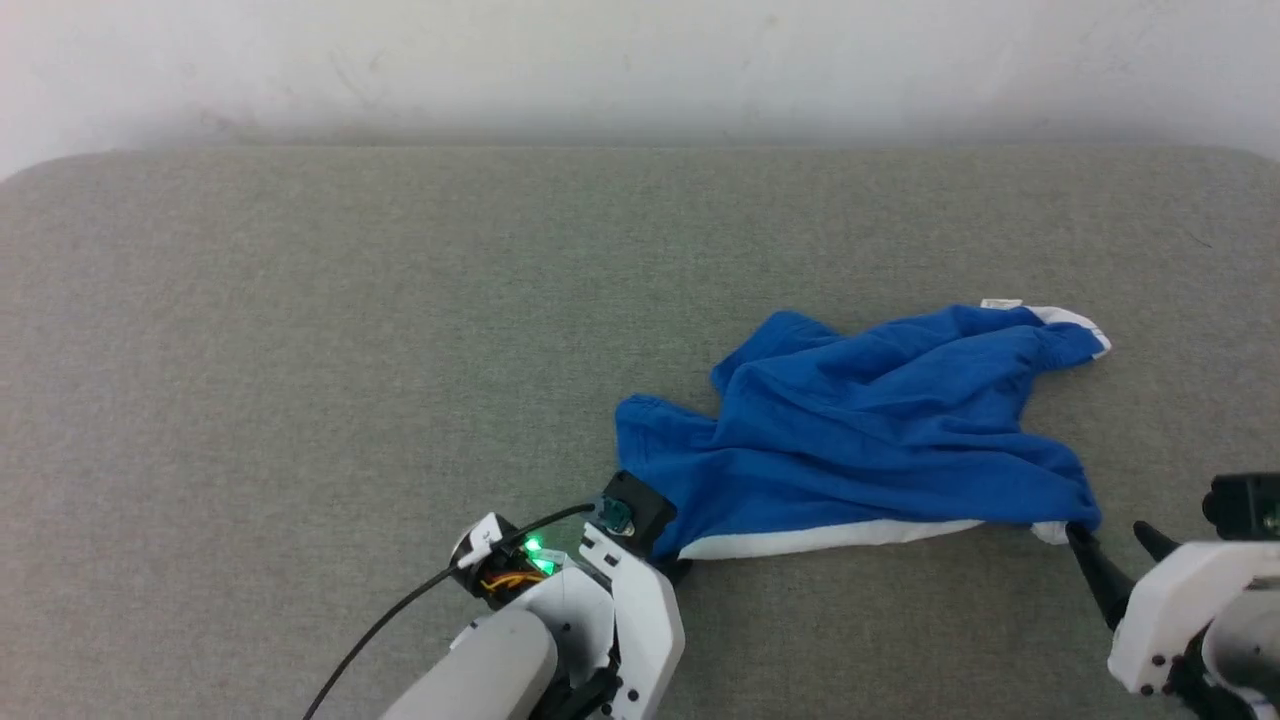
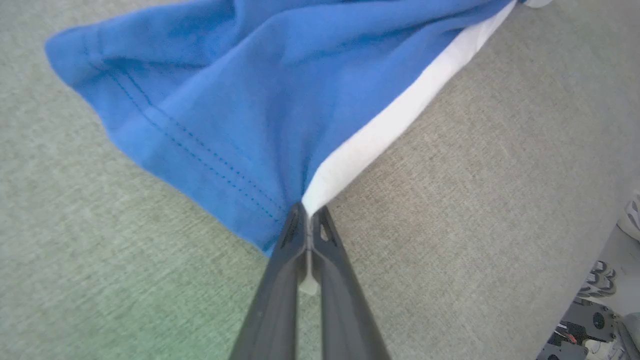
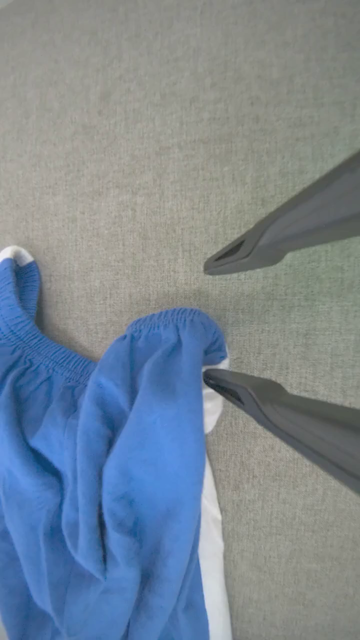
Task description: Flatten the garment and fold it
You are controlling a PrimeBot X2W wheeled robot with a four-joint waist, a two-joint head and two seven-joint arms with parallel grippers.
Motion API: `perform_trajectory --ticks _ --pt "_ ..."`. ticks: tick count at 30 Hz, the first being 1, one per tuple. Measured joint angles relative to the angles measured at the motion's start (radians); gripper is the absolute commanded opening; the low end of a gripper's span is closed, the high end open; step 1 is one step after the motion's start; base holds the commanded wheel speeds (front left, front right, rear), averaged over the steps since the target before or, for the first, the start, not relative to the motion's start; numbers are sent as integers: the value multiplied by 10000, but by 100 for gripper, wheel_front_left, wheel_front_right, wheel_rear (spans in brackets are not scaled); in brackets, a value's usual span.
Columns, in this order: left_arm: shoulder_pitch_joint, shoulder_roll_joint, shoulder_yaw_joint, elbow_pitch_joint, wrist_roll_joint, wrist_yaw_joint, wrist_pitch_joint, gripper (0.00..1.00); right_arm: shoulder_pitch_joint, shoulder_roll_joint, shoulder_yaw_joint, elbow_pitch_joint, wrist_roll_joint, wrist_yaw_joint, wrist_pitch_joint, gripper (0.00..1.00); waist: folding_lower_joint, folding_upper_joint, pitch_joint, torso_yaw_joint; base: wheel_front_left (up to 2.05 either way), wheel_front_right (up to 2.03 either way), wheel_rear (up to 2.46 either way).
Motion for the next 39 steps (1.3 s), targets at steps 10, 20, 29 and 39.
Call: perform_trajectory --ticks 10,20,29,39 --pt "65 -21 -31 -376 0 73 -535 0 -1738 -1016 1221 2393 1083 2 2336 82 -1 0 181 491 0 0 0" --pt "266 121 100 -999 21 288 -1440 0 -1734 -1231 1492 1459 1643 0 3127 0 2 0 -55 667 0 0 0" --pt "498 1162 1193 -3906 347 1289 -2148 0 -1465 -1515 895 -3262 1160 0 3494 0 -1 0 -858 565 0 0 0" --pt "-1824 1906 3124 -5622 301 1697 -1933 0 -4237 -1325 750 -4251 1164 2 3563 0 -1 0 -905 734 0 0 0"
